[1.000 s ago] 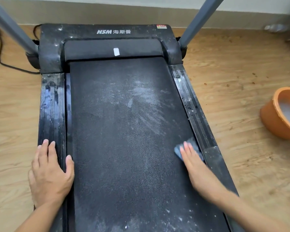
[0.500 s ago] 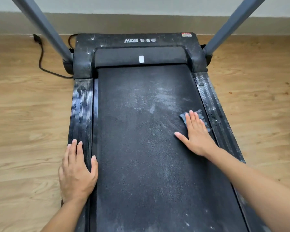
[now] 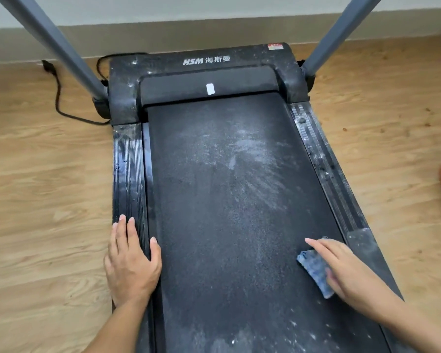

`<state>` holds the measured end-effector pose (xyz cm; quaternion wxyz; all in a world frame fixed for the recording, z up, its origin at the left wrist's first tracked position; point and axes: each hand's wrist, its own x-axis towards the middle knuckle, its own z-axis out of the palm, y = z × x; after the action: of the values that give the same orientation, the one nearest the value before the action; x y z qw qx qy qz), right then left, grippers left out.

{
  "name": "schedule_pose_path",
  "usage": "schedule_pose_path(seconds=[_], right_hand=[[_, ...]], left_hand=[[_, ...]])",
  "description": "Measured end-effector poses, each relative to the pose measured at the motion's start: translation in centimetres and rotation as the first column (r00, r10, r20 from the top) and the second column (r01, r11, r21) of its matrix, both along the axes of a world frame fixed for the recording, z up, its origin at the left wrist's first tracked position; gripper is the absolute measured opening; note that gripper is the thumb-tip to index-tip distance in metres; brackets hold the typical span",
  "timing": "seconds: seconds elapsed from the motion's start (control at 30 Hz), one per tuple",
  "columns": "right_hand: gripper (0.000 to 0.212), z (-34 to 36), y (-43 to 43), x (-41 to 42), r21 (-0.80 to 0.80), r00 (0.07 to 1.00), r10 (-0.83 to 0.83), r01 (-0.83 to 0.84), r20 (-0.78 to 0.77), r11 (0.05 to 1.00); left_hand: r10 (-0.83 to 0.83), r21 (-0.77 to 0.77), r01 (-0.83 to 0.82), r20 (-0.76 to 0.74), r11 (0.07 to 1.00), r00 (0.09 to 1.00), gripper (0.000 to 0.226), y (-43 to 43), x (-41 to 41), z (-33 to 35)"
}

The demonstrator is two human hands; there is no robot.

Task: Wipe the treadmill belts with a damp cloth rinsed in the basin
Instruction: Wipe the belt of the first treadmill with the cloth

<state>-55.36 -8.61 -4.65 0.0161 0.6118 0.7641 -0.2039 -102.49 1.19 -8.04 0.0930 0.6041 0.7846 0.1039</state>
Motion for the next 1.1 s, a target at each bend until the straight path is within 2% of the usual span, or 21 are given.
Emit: schedule_pose_path(seconds=[0.1, 0.17, 0.2, 0.27, 0.33, 0.4, 0.47, 0.53, 0.57, 0.63, 0.67, 0.7, 0.77, 0.83, 0.93, 1.03, 1.1], right_hand=[[0.044, 0.8, 2.9, -0.7, 0.023, 0.992, 0.080, -0.083, 0.092, 0.996], [0.031, 1.6, 4.6, -0.8, -0.016, 0.992, 0.108, -0.108, 0.068, 0.994], [0.029, 2.1, 5.8, -0.8, -0.036, 0.997, 0.079, -0.078, 0.014, 0.996], [0.025, 3.8, 9.2, -0.9, -0.078, 0.983, -0.088, 0.076, -0.162, 0.994], [0.033, 4.9, 13.2, -0.6, -0.051, 0.911, -0.267, 0.265, -0.314, 0.963], [0.038, 5.9, 17.2, -0.4, 0.035, 0.860, -0.338, 0.379, -0.381, 0.925], [0.042, 6.9, 20.0, -0.8, 0.152, 0.854, -0.335, 0.421, -0.398, 0.894], [0.041, 6.7, 21.2, -1.7, 0.237, 0.888, -0.303, 0.395, -0.346, 0.887], [0.035, 6.1, 21.3, -2.1, 0.238, 0.921, -0.294, 0.354, -0.254, 0.904], [0.031, 3.8, 20.5, -2.8, 0.124, 0.961, -0.277, 0.274, 0.010, 0.954], [0.033, 2.5, 20.0, -3.0, 0.068, 0.958, -0.273, 0.268, 0.087, 0.961], [0.035, 1.6, 19.7, -3.2, 0.069, 0.953, -0.288, 0.282, 0.097, 0.957], [0.040, 0.6, 20.2, -3.6, 0.169, 0.945, -0.329, 0.324, -0.002, 0.931], [0.060, -0.4, 21.5, -3.8, 0.162, 0.946, -0.323, 0.322, -0.016, 0.933], [0.095, -2.9, 22.9, -4.8, 0.104, 0.927, -0.363, 0.354, 0.092, 0.929], [0.106, -3.3, 23.2, -7.5, 0.153, 0.876, -0.480, 0.469, 0.049, 0.870], [0.108, -2.8, 23.7, -11.2, 0.133, 0.880, -0.475, 0.468, 0.025, 0.874]], left_hand=[[0.007, 0.009, -0.007, -0.001, 1.000, 1.000, 0.073, -0.1, 0.1, -0.1], [0.007, 0.016, -0.007, 0.000, 1.000, 1.000, 0.073, 0.0, 0.1, -0.1], [0.008, 0.020, -0.008, 0.001, 1.000, 1.000, 0.073, 0.0, 0.1, 0.0], [0.012, 0.023, -0.012, 0.001, 1.000, 1.000, 0.073, 0.0, 0.1, -0.1], [0.014, 0.027, -0.014, 0.002, 1.000, 1.000, 0.072, -0.1, 0.2, -0.2], [0.019, 0.036, -0.020, 0.007, 0.999, 1.000, 0.072, -0.1, 0.1, -0.3], [0.023, 0.040, -0.023, 0.007, 0.999, 1.000, 0.072, -0.1, 0.2, -0.4], [0.025, 0.040, -0.025, 0.002, 0.999, 1.000, 0.072, -0.1, 0.1, -0.5], [0.024, 0.038, -0.024, 0.002, 0.999, 1.000, 0.072, -0.1, 0.1, -0.5], [0.026, 0.032, -0.026, 0.000, 0.999, 1.000, 0.073, -0.1, 0.1, -0.6], [0.027, 0.030, -0.027, -0.001, 0.999, 1.000, 0.073, -0.1, 0.1, -0.6], [0.026, 0.029, -0.026, -0.003, 0.999, 1.000, 0.073, 0.0, 0.1, -0.6], [0.026, 0.031, -0.026, -0.011, 0.999, 1.000, 0.074, -0.1, 0.0, -0.7], [0.027, 0.029, -0.027, -0.016, 0.999, 1.000, 0.074, -0.1, 0.0, -0.6], [0.025, 0.031, -0.024, -0.024, 0.999, 0.999, 0.075, -0.2, 0.0, -0.7], [0.016, 0.033, -0.015, -0.028, 0.999, 0.999, 0.075, -0.2, -0.1, -0.7], [0.015, 0.035, -0.014, -0.026, 0.999, 1.000, 0.074, -0.3, -0.1, -0.8]])
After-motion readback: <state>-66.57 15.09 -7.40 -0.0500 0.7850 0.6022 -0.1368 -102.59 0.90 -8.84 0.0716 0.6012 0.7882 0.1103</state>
